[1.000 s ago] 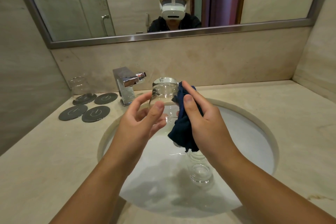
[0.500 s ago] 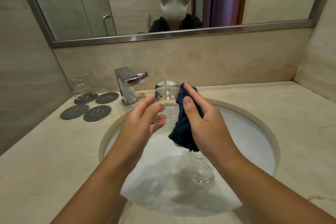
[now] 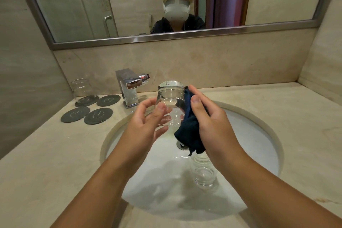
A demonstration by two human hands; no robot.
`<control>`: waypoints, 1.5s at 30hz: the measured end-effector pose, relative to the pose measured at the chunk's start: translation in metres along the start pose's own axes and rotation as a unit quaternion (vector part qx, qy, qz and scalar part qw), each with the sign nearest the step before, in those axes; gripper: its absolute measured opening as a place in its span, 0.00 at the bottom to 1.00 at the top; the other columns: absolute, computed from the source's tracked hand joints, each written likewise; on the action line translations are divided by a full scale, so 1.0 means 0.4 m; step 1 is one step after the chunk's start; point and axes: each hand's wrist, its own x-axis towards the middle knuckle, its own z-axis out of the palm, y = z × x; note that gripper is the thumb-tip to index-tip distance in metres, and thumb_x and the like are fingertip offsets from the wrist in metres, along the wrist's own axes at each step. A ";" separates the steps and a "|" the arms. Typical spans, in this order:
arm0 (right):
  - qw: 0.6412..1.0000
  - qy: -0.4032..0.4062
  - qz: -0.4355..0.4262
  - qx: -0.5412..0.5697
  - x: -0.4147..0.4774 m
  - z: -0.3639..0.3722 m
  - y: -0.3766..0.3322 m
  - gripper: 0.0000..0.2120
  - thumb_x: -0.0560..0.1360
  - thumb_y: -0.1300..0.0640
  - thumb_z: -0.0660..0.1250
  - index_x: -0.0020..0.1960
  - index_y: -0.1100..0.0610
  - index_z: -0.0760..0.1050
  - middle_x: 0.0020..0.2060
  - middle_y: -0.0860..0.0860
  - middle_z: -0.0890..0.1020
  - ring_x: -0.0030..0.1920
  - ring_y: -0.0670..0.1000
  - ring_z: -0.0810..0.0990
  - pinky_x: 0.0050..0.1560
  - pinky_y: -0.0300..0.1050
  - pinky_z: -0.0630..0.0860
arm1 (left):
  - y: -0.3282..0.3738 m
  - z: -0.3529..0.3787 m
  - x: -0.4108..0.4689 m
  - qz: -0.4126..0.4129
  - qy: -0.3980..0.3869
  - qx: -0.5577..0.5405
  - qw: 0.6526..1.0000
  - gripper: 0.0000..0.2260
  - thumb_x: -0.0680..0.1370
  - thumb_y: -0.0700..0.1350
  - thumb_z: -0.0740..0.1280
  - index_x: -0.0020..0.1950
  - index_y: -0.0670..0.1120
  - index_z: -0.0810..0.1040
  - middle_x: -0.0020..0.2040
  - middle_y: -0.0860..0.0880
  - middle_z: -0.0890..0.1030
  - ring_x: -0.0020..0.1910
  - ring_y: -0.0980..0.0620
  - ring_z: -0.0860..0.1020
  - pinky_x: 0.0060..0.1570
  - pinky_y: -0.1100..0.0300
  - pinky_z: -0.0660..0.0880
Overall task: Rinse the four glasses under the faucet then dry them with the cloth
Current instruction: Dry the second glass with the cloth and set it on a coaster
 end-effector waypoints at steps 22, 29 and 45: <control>1.000 -0.007 -0.011 -0.005 -0.007 -0.007 -0.011 0.17 0.86 0.45 0.63 0.74 0.38 0.76 0.69 0.36 0.80 0.67 0.36 0.78 0.51 0.32 0.80 | 0.004 -0.006 0.001 0.001 0.015 0.003 1.000 0.25 0.69 0.62 0.72 0.62 0.51 0.80 0.55 0.48 0.84 0.51 0.54 0.83 0.58 0.55 0.81; 0.998 -0.019 -0.036 -0.045 -0.009 -0.004 -0.011 0.18 0.86 0.47 0.63 0.75 0.36 0.74 0.70 0.34 0.79 0.70 0.32 0.74 0.70 0.34 0.71 | 0.006 -0.007 -0.006 -0.002 0.027 0.030 0.999 0.30 0.70 0.61 0.82 0.67 0.49 0.80 0.59 0.46 0.86 0.54 0.52 0.87 0.54 0.59 0.84; 0.998 -0.012 -0.036 -0.046 -0.014 -0.007 -0.016 0.19 0.86 0.47 0.64 0.75 0.36 0.74 0.64 0.29 0.79 0.64 0.26 0.74 0.60 0.26 0.74 | 0.003 -0.006 -0.001 0.012 0.024 0.039 0.999 0.23 0.71 0.62 0.74 0.62 0.53 0.82 0.57 0.50 0.86 0.56 0.52 0.85 0.58 0.58 0.82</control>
